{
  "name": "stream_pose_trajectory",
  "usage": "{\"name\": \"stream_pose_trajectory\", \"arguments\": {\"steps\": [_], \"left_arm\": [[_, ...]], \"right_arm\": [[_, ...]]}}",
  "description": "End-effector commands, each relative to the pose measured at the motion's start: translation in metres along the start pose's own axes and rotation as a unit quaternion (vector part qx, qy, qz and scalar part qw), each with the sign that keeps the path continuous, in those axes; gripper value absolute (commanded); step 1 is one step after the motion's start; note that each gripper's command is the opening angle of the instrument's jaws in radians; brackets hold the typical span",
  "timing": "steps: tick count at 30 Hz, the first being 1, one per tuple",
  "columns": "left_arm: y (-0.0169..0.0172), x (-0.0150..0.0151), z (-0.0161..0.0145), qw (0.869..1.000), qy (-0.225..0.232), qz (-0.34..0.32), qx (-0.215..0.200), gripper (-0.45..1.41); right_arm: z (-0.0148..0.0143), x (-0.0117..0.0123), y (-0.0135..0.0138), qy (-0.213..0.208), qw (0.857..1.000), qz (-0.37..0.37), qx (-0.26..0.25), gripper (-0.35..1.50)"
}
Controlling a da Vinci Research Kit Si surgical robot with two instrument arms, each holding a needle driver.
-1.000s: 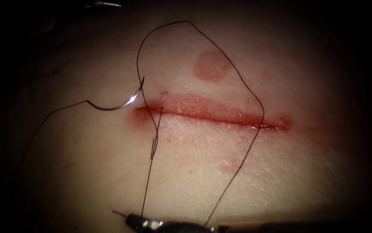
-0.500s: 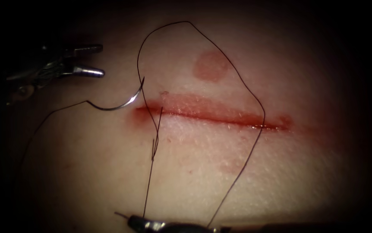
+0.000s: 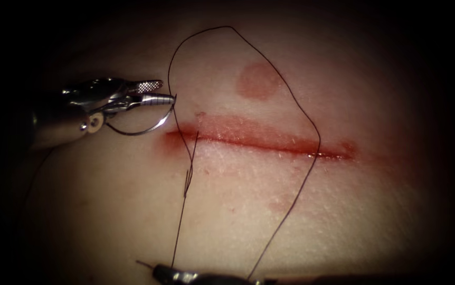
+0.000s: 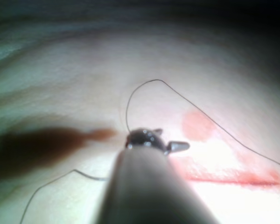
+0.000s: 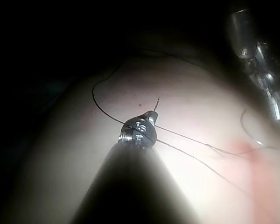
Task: Wound Closure
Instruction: Re-grasp the long suture end with the left gripper for a closer grip.
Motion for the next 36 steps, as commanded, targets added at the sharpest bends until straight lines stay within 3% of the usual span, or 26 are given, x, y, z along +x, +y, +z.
{"name": "stream_pose_trajectory", "arguments": {"steps": [1,10,22,30,36], "left_arm": [[-0.0009,-0.0002,0.0008,1.000,0.004,-0.005,-0.001,0.37],[-0.0031,-0.0011,0.0018,0.998,0.013,-0.036,-0.045,0.27],[-0.0053,-0.0015,0.0043,0.999,0.016,-0.028,-0.043,0.32],[-0.0064,-0.0016,0.0028,0.999,0.017,-0.024,-0.037,0.49],[-0.0052,-0.0011,0.0011,0.998,0.019,-0.013,-0.055,0.54]], "right_arm": [[0.0004,-0.0003,-0.0007,-0.002,1.000,-0.003,0.001,-0.35],[0.0005,-0.0002,-0.0008,-0.006,1.000,-0.008,-0.002,-0.35],[0.0005,-0.0001,-0.0008,-0.008,1.000,-0.011,0.000,-0.35],[0.0005,-0.0001,-0.0008,-0.010,1.000,-0.011,0.000,-0.35],[0.0007,0.0000,-0.0009,-0.010,1.000,-0.014,0.000,-0.35]]}}
